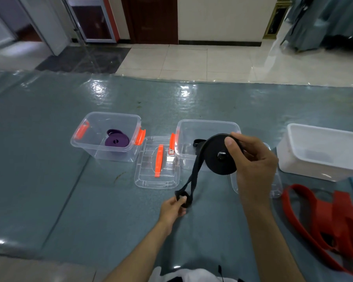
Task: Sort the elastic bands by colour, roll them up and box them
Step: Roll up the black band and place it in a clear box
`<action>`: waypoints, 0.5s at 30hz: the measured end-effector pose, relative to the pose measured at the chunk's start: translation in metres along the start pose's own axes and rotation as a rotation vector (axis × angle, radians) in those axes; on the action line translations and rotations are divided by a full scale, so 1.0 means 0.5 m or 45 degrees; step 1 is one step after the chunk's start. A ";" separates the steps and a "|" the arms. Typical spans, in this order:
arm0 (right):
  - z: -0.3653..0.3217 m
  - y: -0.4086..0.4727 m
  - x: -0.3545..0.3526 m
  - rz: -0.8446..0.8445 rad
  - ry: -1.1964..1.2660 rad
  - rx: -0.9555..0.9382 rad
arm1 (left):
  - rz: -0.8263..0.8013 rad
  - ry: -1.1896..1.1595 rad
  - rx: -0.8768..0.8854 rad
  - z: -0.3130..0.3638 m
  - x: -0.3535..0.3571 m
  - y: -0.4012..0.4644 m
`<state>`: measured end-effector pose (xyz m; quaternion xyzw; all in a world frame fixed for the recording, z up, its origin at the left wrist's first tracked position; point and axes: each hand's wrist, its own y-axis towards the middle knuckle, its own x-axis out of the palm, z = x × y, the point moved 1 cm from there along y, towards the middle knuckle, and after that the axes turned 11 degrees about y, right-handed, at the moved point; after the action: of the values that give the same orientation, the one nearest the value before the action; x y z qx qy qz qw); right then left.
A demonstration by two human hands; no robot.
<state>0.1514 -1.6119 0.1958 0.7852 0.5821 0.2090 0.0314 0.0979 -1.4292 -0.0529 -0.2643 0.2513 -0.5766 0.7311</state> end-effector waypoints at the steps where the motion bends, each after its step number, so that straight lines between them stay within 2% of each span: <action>1: 0.008 0.002 -0.005 0.052 -0.002 0.005 | 0.055 0.053 0.025 -0.004 -0.006 0.001; 4: 0.029 0.006 -0.019 0.180 -0.030 0.017 | 0.146 0.114 0.163 -0.009 -0.039 -0.008; 6: 0.039 0.008 -0.026 0.242 -0.040 0.033 | 0.235 0.268 0.286 -0.009 -0.069 -0.014; 9: 0.052 0.013 -0.030 0.317 -0.019 0.074 | 0.334 0.375 0.354 -0.012 -0.108 -0.019; 15: 0.051 0.013 -0.035 0.334 0.029 0.073 | 0.495 0.502 0.484 -0.020 -0.159 -0.027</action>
<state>0.1622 -1.6252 0.1696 0.8528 0.4803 0.2035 -0.0251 0.0648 -1.3554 -0.0462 0.0465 0.3214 -0.5028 0.8011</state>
